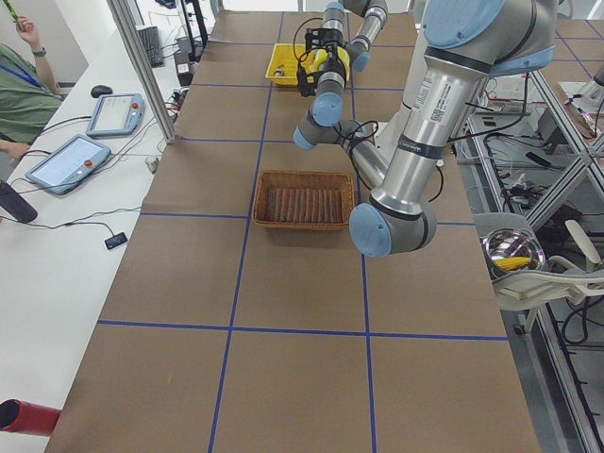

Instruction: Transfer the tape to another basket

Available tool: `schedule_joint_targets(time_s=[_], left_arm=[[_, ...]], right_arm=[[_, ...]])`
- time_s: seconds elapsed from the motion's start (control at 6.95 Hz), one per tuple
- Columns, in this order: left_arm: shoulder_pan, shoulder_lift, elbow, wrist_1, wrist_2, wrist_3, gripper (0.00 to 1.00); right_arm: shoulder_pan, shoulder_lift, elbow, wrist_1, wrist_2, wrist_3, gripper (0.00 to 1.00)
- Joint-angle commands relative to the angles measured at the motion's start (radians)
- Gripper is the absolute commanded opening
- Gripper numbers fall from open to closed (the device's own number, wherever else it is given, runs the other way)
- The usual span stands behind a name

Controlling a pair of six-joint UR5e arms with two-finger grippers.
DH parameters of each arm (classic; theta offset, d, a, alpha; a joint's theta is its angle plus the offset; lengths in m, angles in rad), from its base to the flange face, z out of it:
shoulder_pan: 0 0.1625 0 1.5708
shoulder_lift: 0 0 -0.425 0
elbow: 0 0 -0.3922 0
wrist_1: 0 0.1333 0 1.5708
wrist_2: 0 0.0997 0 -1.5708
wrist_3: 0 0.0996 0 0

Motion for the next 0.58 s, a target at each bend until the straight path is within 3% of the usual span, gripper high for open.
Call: schedule_joint_targets(time_s=[0.0, 0.14, 0.43], left_arm=[[0.000, 0.002, 0.000, 0.000, 0.001, 0.000, 0.07], [0.000, 0.004, -0.006, 0.000, 0.001, -0.002, 0.00], [-0.001, 0.014, -0.018, 0.002, -0.001, -0.005, 0.00]], right_arm=[[-0.003, 0.007, 0.001, 0.000, -0.019, 0.007, 0.99], [-0.014, 0.007, 0.002, 0.000, -0.053, 0.032, 1.00], [-0.023, -0.004, 0.004, -0.003, -0.058, 0.027, 1.00]])
